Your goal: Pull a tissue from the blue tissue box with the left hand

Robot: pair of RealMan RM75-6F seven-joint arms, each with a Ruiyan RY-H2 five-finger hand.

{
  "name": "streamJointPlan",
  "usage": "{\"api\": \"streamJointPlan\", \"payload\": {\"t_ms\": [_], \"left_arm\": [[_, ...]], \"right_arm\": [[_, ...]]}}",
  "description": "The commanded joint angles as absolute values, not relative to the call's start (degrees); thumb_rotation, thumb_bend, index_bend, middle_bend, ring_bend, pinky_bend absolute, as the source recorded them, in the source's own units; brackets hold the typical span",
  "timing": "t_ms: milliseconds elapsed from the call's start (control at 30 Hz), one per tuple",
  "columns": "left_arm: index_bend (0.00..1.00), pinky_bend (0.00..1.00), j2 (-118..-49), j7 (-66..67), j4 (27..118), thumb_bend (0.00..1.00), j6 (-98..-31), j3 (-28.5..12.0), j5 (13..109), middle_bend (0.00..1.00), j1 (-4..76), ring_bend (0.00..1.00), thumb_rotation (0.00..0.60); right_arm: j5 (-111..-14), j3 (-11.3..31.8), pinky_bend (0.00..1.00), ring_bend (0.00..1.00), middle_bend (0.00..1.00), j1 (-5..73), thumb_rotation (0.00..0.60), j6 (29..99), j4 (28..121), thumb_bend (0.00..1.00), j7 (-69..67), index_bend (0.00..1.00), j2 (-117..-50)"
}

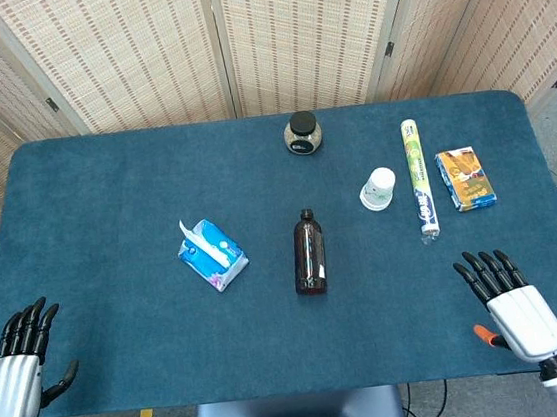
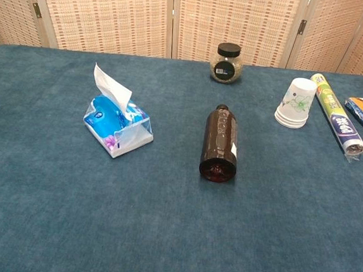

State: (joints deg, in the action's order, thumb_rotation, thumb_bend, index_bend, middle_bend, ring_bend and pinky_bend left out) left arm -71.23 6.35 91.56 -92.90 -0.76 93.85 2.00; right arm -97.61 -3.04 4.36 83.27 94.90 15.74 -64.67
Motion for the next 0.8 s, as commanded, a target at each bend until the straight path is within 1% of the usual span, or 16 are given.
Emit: {"api": "streamJointPlan", "payload": {"t_ms": [33, 333, 433, 633, 800], "left_arm": [[0.0, 0.12, -71.3, 6.4, 91.5, 0.35, -92.9, -0.7, 93.9, 0.0, 2.0, 0.0, 0.6], [0.0, 0.12, -71.5, 6.5, 92.3, 0.35, -92.1, -0.9, 94.3, 0.0, 2.8, 0.0, 0.6], [0.0, 0.12, -71.0, 6.3, 93.4, 0.35, -90.8, -1.2, 95.2, 0.0, 4.2, 0.0, 0.6], [0.01, 0.13, -69.0, 9.5, 98.3, 0.35, -84.5, -3.0, 98.1, 0.0, 10.2, 0.0, 0.6], [0.04, 0.15, -68.7, 14.4, 101.4, 0.36, -76.8, -5.6, 97.5, 0.0, 16.4, 0.0, 0.6]], "right_arm": [[-97.6, -3.0, 0.0, 0.0, 0.0, 4.3, 0.6, 83.3, 94.9, 0.03, 15.8, 0.0, -64.7], [-97.6, -3.0, 0.0, 0.0, 0.0, 4.3, 0.6, 83.6, 95.0, 0.03, 15.5, 0.0, -64.5], [-97.3, -2.8, 0.0, 0.0, 0.0, 4.3, 0.6, 83.6, 95.1, 0.03, 15.2, 0.0, -64.4], [-97.5, -2.8, 0.0, 0.0, 0.0, 4.4, 0.6, 83.6, 95.3, 0.03, 15.3, 0.0, -64.4], [-97.1, -2.7, 0.0, 0.0, 0.0, 4.6, 0.6, 83.0, 95.2, 0.03, 15.5, 0.0, -64.5]]}}
